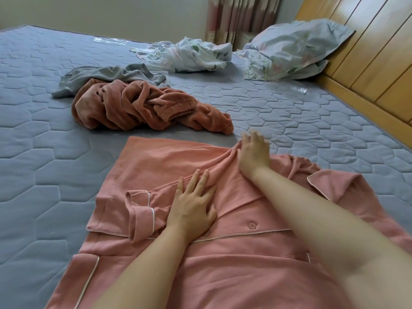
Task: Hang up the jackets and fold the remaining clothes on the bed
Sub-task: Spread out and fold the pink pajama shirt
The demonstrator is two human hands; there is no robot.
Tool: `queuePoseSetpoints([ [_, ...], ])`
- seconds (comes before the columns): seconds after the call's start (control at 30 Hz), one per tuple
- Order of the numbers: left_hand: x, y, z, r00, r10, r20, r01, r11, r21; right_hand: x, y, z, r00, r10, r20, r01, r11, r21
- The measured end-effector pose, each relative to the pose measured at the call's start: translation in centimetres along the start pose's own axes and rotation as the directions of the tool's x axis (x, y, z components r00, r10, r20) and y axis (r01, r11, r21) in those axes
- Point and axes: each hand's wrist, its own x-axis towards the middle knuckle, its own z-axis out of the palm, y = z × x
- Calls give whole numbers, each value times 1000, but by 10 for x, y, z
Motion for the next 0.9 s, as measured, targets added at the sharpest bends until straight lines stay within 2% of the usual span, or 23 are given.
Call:
queuePoseSetpoints([
  [0.07,1,0,-1,1000,4,11,-4,1000,-7,-26,-5,4,987,-150,49,150,989,-8],
  [0.13,2,0,-2,1000,14,16,-14,1000,-7,-49,-5,2,949,-243,201,251,968,-17],
  [0.2,2,0,-2,999,22,31,-21,1000,-11,-65,7,-1,891,-257,373,264,964,34],
  [0.27,2,-1,-1,998,7,58,-6,1000,-21,-74,28,-7,873,-181,453,204,979,-2],
  [0.4,1,-1,1,996,-21,84,23,999,-28,-92,90,-15,916,97,390,-30,984,-175],
  [0.53,2,-1,0,997,-24,74,27,999,-43,-100,120,-24,876,317,364,-279,948,-153],
  [0.6,2,-1,1,997,-26,69,29,999,-40,-98,111,-30,946,245,211,-211,963,-169],
  [0.67,2,-1,1,998,-29,56,31,999,-42,-94,97,-31,993,39,115,-22,989,-146],
  [0.7,2,-1,2,998,-30,50,32,998,-45,-93,94,-28,987,-40,158,63,987,-145],
  [0.73,2,-2,2,998,-32,45,34,998,-51,-92,96,-21,972,-45,232,80,987,-140],
  [0.77,2,-2,3,998,-37,41,40,997,-59,-89,100,-16,945,51,324,-6,990,-139],
  [0.8,2,-2,3,998,-48,39,51,996,-70,-86,106,-12,916,188,355,-145,979,-143],
  [0.87,3,-2,3,996,-87,33,89,992,-95,-77,112,-7,829,444,339,-421,895,-143],
  [0.9,3,-3,3,994,-106,37,110,988,-106,-71,110,-7,801,514,308,-500,856,-129],
])
